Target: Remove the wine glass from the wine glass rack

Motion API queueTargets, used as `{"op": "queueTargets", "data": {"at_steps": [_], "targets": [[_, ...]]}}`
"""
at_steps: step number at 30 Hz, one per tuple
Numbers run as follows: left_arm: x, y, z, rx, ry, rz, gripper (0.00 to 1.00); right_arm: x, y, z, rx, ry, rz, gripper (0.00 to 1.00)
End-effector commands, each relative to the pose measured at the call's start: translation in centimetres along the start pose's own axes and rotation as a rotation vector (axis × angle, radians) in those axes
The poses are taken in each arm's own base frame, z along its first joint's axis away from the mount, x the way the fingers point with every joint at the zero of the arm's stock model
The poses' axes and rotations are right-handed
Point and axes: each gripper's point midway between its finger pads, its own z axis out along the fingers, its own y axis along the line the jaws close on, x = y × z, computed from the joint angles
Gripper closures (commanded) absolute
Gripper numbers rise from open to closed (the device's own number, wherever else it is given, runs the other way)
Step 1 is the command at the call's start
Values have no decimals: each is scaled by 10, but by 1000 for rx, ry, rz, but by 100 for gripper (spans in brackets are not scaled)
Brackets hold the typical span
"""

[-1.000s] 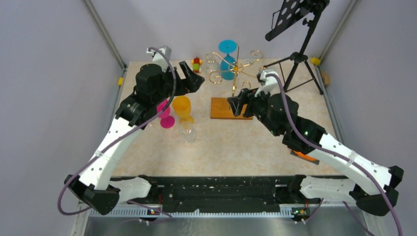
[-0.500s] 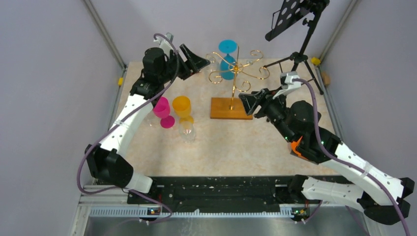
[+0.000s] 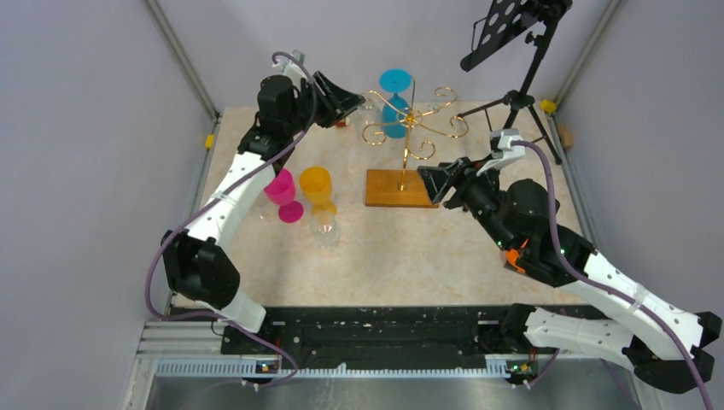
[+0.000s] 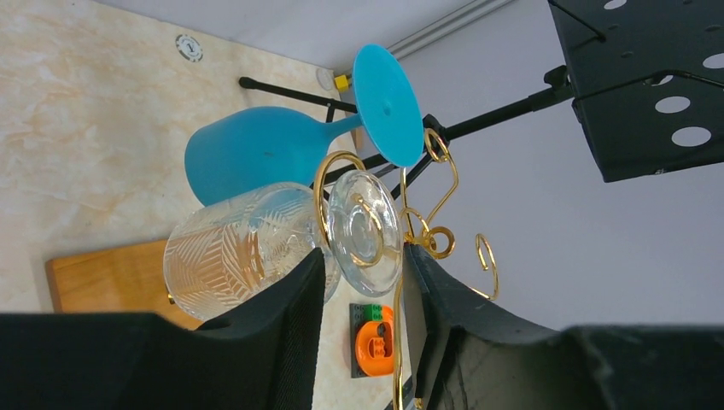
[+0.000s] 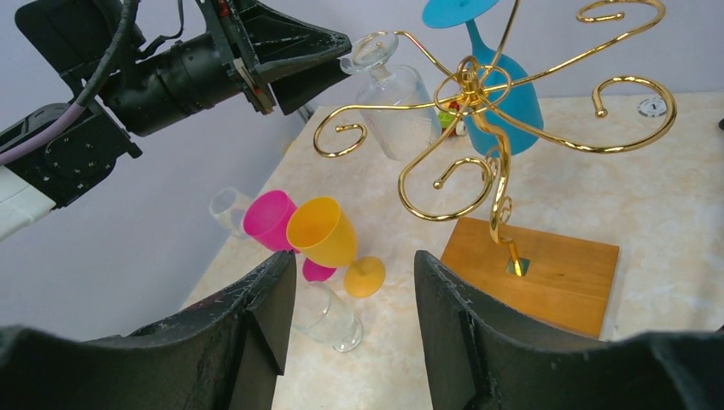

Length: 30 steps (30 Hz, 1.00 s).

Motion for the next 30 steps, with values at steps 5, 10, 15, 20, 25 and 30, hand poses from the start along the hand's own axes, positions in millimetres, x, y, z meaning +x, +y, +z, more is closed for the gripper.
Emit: {"op": "queueTargets", "data": {"at_steps": [5,10,15,20,25,30], "targets": [[-21,-20,5,66,-56,-12,64,-13,-1,-2,5,-50,37,46],[-18,-20,8,89,-27,-84,65,-12,-1,-2,4,-47,40,46],[-17,-20,10,112,-12,-121,75,-11,-1,-2,5,-46,42,46],[-17,-23,6,116,-8,-119,82,-11,-1,-2,5,-48,45,47],[-19,-22,0,96,-25,-101,80,-11,0,-1,2,-48,49,47],[-21,-20,-3,70,-38,-70,67,-9,0,0,1,-44,47,47]]}}
